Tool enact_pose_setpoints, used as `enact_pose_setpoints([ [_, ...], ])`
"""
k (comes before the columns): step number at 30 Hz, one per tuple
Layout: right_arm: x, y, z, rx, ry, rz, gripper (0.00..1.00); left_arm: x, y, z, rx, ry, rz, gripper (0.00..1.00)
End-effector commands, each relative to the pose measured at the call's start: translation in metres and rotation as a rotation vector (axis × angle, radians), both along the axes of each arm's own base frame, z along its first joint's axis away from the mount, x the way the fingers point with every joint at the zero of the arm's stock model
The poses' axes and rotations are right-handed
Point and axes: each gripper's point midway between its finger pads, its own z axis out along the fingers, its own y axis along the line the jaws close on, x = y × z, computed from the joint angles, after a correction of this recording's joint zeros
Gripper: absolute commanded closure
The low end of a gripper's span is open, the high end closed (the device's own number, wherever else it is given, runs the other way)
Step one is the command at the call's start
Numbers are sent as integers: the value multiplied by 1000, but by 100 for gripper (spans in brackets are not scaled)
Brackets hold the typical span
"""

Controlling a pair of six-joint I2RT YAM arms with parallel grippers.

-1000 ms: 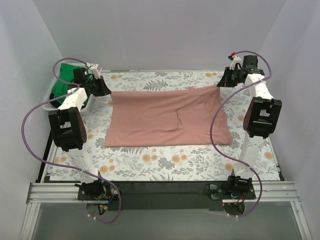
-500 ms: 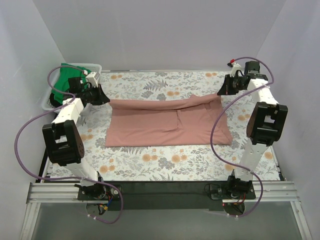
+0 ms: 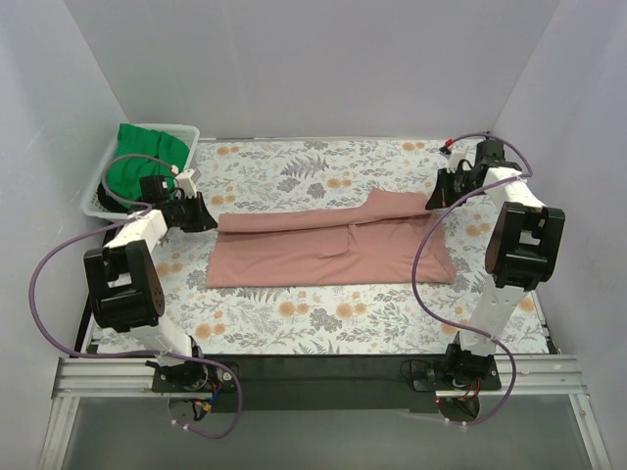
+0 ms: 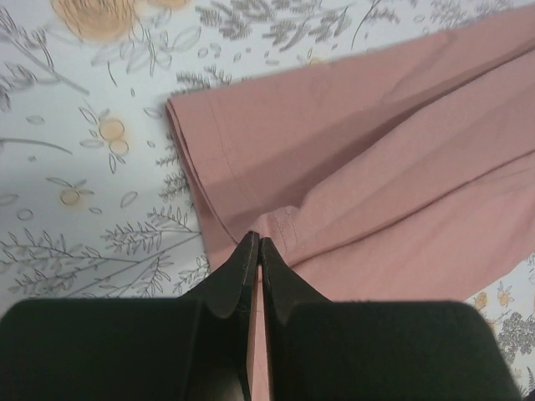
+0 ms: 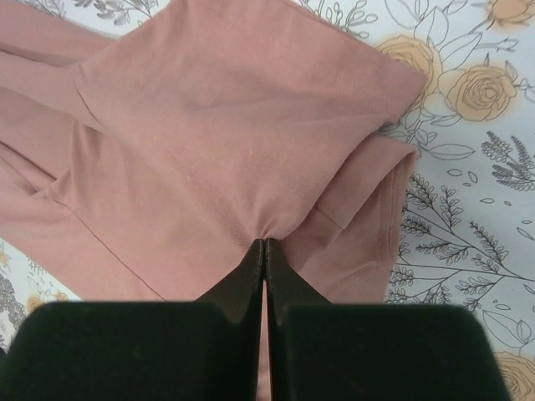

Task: Fold and stack the t-shirts
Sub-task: Fold the tshirt

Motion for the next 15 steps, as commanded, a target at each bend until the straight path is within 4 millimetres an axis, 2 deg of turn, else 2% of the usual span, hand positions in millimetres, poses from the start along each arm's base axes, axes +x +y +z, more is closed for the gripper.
enact_pose_setpoints([
  [1,-6,-4,-19,-17,28,20,99,-5,6,-8,36,-20,4,100],
  [6,-16,-7,-39,-39,67,33,99,-20,4,-34,38,36,-14,100],
  [11,-26,-9,-51,-62,90,43,99,-27,5,-45,58,51,-19,100],
  [13,-26,-9,-50,-56,93,40,99,-27,5,-48,56,56,-16,100],
  [15,-21,-6,-40,-35,74,37,99,-23,6,-45,55,44,-10,100],
])
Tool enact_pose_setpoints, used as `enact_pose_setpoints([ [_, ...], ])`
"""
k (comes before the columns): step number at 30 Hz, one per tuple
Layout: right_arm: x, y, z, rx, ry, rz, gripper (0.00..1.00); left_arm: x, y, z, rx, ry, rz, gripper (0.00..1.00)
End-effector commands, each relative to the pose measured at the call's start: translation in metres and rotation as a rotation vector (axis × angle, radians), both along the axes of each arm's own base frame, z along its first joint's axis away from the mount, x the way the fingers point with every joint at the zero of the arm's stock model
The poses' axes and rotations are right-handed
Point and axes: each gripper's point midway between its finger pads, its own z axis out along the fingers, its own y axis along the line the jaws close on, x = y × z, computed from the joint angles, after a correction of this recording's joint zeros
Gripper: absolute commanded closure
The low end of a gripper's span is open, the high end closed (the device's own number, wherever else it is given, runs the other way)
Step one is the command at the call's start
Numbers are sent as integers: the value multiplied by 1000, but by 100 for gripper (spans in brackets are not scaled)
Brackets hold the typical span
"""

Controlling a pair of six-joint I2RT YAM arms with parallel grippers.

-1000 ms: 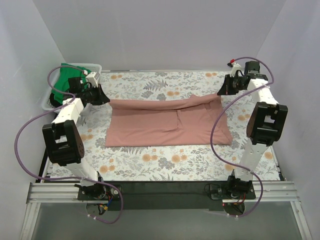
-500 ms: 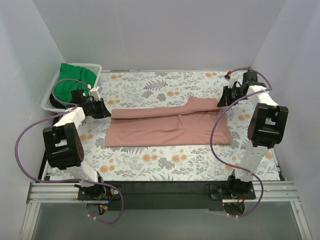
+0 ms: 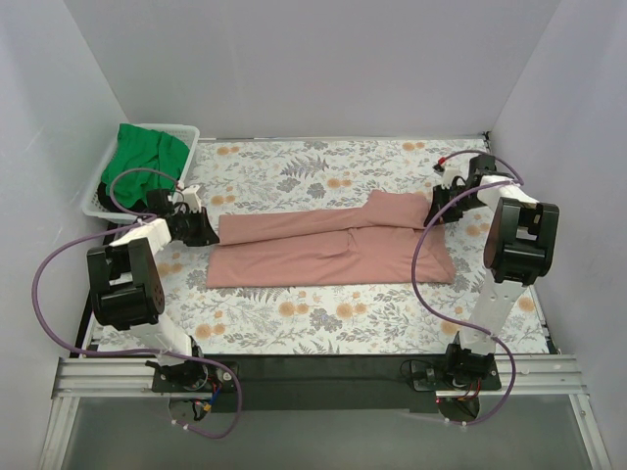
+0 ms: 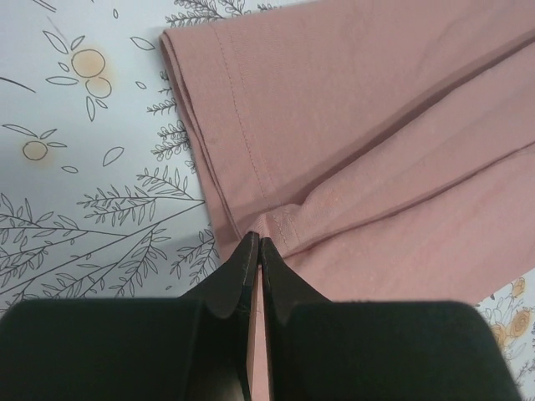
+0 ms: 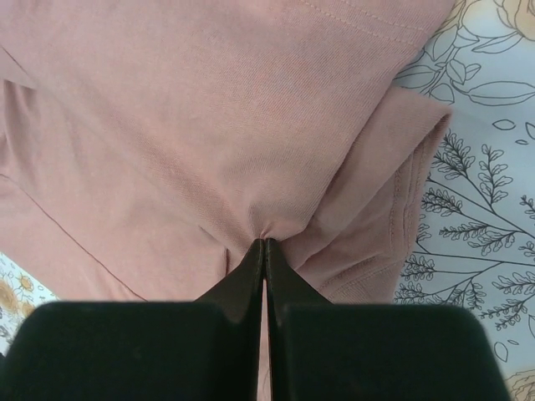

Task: Fold and stack the t-shirts
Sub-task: Fold the tshirt

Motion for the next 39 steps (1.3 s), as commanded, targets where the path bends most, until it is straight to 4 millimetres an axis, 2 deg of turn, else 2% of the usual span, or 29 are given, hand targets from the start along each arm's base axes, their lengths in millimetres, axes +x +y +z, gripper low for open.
enact_pose_setpoints([
  [1,9,0,17,20,-43,-6,99,16,9,10,34,-66,6,100],
  [3,22,-1,34,21,-88,-13,99,22,10,16,34,-79,10,100],
  [6,29,-4,48,0,-129,-11,99,32,12,28,37,-106,10,100],
  [8,26,-7,46,-20,-130,-6,99,33,14,29,45,-109,8,100],
  [14,4,-7,16,-42,-59,18,99,24,13,15,41,-73,-2,100],
  [20,-4,-7,9,-37,-34,18,99,24,15,8,56,-59,5,100],
  [30,10,-1,53,2,-106,-9,99,51,19,43,48,-135,26,100],
  [34,13,1,65,17,-117,-10,99,58,21,55,44,-161,32,100],
  [39,11,-2,71,0,-121,-9,99,64,24,74,39,-192,39,100],
])
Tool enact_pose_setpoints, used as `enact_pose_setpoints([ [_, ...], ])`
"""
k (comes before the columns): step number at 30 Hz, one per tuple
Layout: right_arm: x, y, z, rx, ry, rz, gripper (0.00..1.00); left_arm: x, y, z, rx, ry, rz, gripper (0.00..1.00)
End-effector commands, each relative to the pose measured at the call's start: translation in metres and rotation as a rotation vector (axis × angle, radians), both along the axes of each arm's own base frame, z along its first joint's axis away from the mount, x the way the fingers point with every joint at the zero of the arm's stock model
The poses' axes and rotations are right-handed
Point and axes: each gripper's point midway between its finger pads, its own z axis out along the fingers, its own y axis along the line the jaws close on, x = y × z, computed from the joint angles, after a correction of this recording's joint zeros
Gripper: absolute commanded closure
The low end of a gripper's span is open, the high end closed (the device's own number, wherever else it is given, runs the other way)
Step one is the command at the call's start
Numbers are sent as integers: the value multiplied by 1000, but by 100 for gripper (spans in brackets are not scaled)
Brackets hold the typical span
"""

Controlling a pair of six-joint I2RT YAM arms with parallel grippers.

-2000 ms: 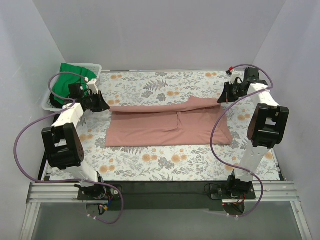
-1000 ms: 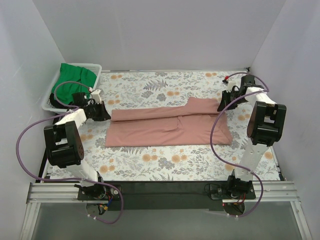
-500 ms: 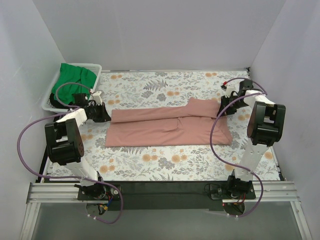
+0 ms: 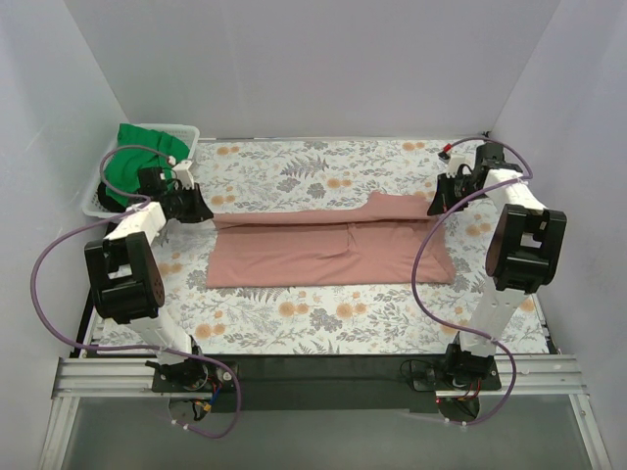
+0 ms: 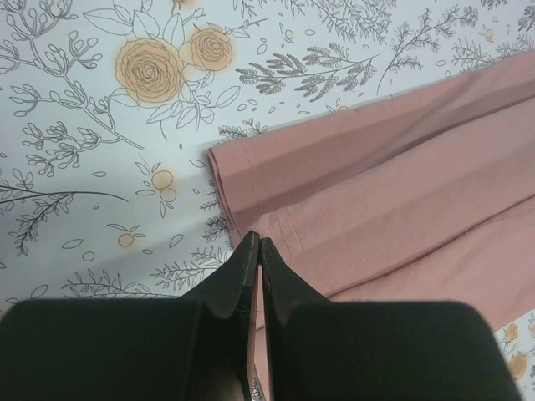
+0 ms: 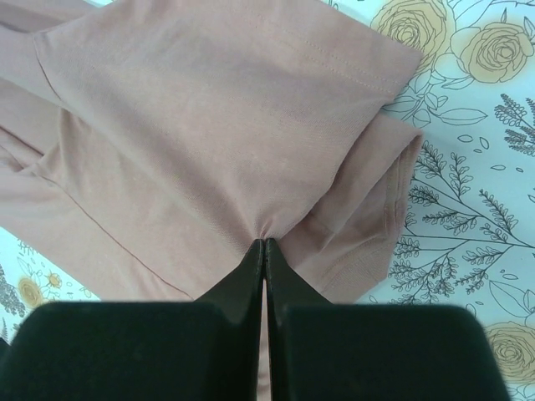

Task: Fold and stack the t-shirts
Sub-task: Fold the tshirt

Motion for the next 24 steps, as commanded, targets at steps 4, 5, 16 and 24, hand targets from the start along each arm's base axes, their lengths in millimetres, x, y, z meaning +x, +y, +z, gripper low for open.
enact_pose_setpoints([
  [4,4,-3,33,1,-56,-4,99,11,13,43,16,-96,25,100],
  [5,3,-1,34,10,-55,-3,99,12,15,45,17,-98,28,100],
  [16,-6,-2,43,8,-64,-4,99,10,19,51,-1,-107,28,100],
  [24,-31,-4,14,-15,10,18,99,-11,19,33,41,-84,8,100],
])
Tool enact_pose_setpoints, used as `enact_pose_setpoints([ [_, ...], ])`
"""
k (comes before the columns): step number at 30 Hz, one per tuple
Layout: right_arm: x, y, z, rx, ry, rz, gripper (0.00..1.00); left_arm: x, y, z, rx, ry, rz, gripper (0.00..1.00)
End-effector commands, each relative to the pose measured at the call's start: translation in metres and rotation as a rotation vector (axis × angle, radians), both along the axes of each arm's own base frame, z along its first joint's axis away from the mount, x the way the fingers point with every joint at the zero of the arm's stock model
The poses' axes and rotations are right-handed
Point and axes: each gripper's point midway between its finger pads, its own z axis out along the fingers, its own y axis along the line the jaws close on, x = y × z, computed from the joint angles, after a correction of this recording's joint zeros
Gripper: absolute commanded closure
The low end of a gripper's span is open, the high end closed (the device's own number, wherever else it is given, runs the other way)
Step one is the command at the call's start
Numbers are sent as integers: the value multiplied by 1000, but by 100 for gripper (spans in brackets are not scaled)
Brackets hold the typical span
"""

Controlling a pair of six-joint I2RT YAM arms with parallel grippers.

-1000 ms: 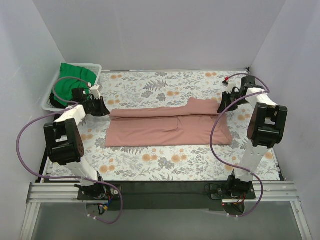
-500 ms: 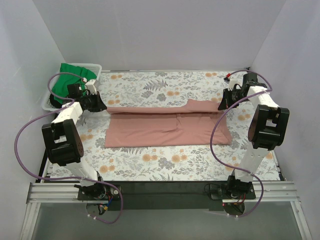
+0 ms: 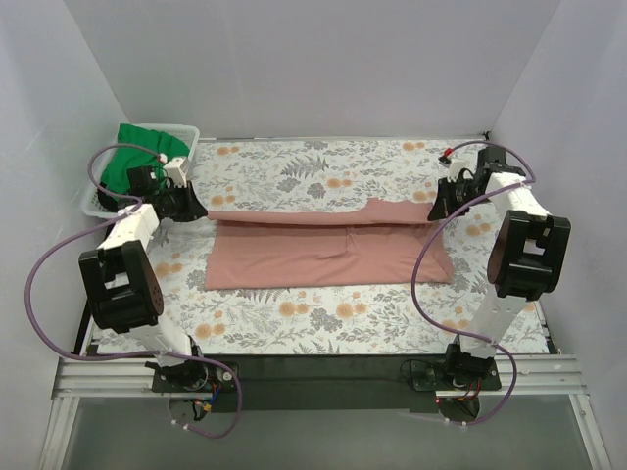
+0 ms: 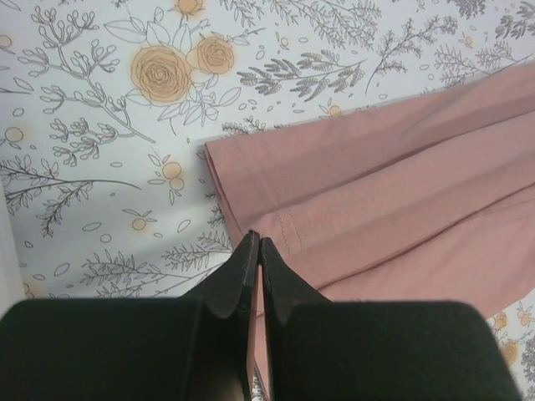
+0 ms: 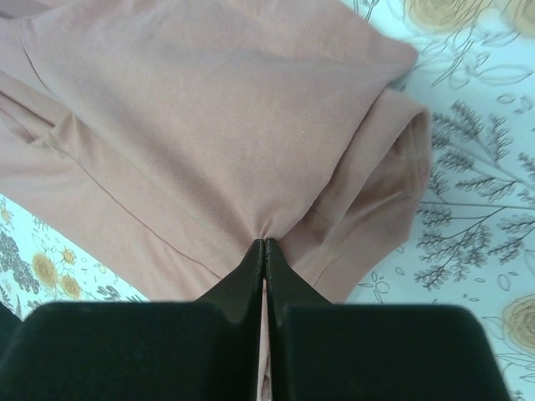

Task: Fold and stack the t-shirts
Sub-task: Fold the tshirt

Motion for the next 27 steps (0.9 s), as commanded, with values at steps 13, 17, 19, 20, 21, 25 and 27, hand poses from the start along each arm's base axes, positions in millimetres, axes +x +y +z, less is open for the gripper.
enact_pose_setpoints([
  [13,-25,-10,-45,-46,96,8,99,-32,10,-61,54,113,17,100],
  [17,-24,-14,-53,-67,108,6,99,-38,10,-71,61,138,16,100],
  [19,-27,-15,-56,-72,119,8,99,-41,12,-76,77,146,13,100],
  [20,-29,-15,-59,-73,125,8,99,-42,11,-76,76,148,11,100],
  [21,-30,-14,-60,-71,127,10,99,-42,11,-76,76,148,11,100],
  [25,-21,-15,-44,-74,89,0,99,-35,11,-64,68,117,13,100],
  [27,-11,-17,-28,-74,49,-8,99,-29,10,-48,63,82,18,100],
])
